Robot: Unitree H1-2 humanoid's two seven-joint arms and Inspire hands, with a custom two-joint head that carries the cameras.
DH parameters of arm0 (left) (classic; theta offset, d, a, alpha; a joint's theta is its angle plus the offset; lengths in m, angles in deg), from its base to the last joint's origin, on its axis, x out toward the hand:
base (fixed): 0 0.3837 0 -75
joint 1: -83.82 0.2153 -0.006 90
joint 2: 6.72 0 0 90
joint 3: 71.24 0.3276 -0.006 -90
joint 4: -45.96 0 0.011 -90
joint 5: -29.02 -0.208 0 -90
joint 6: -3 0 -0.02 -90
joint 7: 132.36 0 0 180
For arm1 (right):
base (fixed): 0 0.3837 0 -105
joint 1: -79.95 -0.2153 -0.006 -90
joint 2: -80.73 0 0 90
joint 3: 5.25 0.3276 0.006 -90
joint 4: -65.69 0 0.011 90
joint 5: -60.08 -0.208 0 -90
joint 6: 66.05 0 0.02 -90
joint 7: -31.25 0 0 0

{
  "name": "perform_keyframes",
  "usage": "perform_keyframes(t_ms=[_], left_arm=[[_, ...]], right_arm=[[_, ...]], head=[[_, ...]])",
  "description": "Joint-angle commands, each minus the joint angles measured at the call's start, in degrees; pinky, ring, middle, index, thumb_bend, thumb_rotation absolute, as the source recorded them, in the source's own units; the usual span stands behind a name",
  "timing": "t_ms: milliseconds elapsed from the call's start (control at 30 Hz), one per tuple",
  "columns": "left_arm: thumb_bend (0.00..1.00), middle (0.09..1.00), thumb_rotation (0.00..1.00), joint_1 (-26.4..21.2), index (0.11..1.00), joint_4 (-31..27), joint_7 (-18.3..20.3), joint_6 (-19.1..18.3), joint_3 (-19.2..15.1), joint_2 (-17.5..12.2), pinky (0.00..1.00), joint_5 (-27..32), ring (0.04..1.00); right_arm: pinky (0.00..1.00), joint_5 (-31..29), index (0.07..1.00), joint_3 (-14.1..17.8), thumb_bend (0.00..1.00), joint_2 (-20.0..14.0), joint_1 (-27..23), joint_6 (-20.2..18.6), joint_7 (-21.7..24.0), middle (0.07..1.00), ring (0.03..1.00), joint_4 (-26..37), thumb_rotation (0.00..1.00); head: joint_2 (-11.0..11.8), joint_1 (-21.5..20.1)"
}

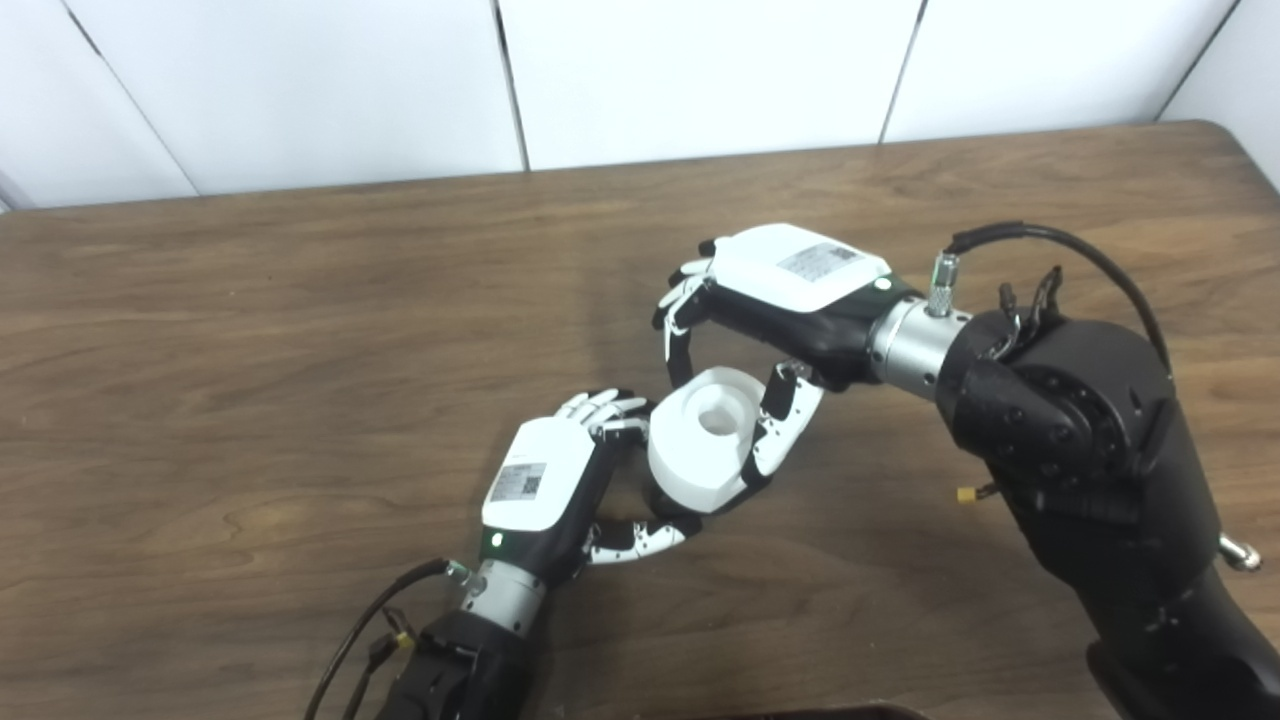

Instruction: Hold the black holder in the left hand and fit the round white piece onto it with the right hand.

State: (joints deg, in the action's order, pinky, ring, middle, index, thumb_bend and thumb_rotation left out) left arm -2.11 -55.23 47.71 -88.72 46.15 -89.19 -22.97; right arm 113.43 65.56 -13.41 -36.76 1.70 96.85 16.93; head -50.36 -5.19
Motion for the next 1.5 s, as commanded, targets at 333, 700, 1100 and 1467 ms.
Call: perform_keyframes(t_ms=[333,700,1100,1467], left_arm=[[0.52,0.808,0.05,0.05,0.486,-0.3,2.32,-0.65,0.42,-0.33,0.89,-0.84,0.874],[0.52,0.806,0.05,0.03,0.486,-0.28,2.14,-0.55,0.5,-0.09,0.89,-0.96,0.873],[0.52,0.805,0.05,-0.23,0.486,0.19,1.78,-0.51,0.54,0.16,0.88,-1.08,0.871],[0.52,0.802,0.05,-0.33,0.486,0.49,1.51,-0.57,0.49,0.42,0.88,-1.05,0.868]], right_arm=[[1.0,0.89,0.483,0.02,0.52,-2.1,-1.3,0.8,0.95,0.8,0.905,0.07,0.14],[1.0,0.48,0.483,-0.18,0.52,-1.56,-0.29,1.1,-0.21,0.797,0.907,0.0,0.14],[1.0,1.55,0.483,-1.15,0.52,0.8,0.75,1.35,-1.41,0.798,0.904,0.4,0.14],[1.0,2.0,0.484,-0.97,0.52,1.5,0.86,0.89,-1.0,0.803,0.908,0.46,0.14]], head=[[-0.05,-0.41],[-0.22,-0.17],[-0.06,-0.11],[-0.07,0.07]])
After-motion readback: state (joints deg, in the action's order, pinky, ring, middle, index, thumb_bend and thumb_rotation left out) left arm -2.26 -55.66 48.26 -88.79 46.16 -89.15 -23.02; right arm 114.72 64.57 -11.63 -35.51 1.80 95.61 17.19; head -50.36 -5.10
